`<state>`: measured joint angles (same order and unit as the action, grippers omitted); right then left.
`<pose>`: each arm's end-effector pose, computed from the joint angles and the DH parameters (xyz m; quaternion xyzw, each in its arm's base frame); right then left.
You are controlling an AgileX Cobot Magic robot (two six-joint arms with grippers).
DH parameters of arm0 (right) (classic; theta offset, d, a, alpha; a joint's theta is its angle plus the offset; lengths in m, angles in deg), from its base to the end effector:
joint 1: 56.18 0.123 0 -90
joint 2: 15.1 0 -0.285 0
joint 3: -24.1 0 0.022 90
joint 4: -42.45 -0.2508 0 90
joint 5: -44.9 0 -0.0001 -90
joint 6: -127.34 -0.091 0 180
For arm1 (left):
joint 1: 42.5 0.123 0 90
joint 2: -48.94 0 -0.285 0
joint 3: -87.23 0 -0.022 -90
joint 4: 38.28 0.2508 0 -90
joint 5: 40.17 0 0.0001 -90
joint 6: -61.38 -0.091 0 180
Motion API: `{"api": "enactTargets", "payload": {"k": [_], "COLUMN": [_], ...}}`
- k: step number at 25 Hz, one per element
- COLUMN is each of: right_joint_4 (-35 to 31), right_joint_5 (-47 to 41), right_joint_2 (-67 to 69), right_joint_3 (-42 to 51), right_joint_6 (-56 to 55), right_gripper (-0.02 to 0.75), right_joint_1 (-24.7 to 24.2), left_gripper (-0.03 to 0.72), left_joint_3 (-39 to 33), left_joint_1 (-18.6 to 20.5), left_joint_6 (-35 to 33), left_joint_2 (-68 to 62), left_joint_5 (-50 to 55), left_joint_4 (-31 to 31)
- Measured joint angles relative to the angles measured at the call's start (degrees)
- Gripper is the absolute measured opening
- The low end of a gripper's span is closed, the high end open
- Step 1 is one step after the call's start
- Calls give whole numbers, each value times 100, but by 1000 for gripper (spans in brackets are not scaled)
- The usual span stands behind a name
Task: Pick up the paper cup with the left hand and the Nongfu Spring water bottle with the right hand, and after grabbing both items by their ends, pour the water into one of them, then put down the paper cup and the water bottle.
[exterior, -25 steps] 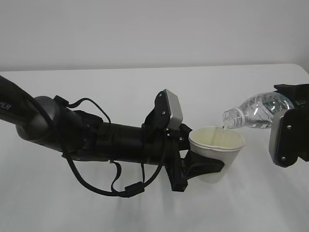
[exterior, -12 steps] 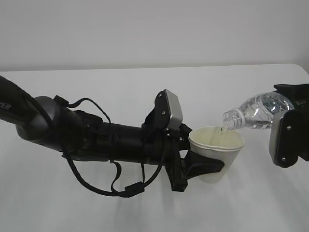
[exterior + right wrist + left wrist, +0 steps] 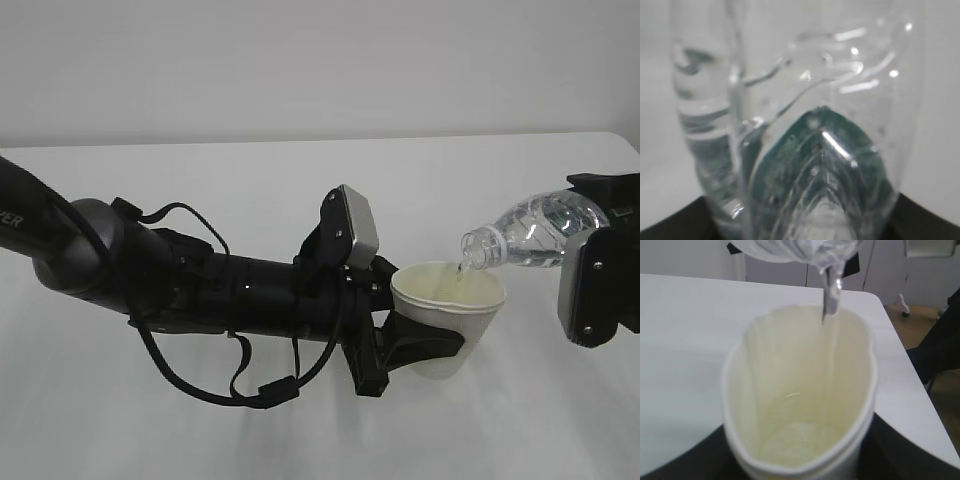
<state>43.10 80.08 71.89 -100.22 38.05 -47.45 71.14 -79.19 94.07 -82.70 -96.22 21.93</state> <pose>0.2385 0.0372 0.1941 -0.6188 0.5170 -0.3880 0.4463 0.2822 -0.2919 0.1126 0.5122 0.6031 -0.4280 0.4367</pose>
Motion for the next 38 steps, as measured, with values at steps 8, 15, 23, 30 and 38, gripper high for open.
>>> {"api": "enactTargets", "payload": {"k": [8,15,23,30,38], "right_joint_4": [0,0,0,0,0], "right_joint_5": [6,15,15,15,15], "right_joint_2": [0,0,0,0,0], "right_joint_3": [0,0,0,0,0], "right_joint_6": [21,37,37,37,58], "right_gripper": [404,403,403,403,403], "right_joint_1": [0,0,0,0,0], "left_gripper": [382,382,382,382,382], "left_joint_3": [0,0,0,0,0], "left_joint_1": [0,0,0,0,0], "left_joint_6": [0,0,0,0,0], "left_joint_2": [0,0,0,0,0], "left_joint_5": [0,0,0,0,0], "left_joint_4": [0,0,9,9,9]}}
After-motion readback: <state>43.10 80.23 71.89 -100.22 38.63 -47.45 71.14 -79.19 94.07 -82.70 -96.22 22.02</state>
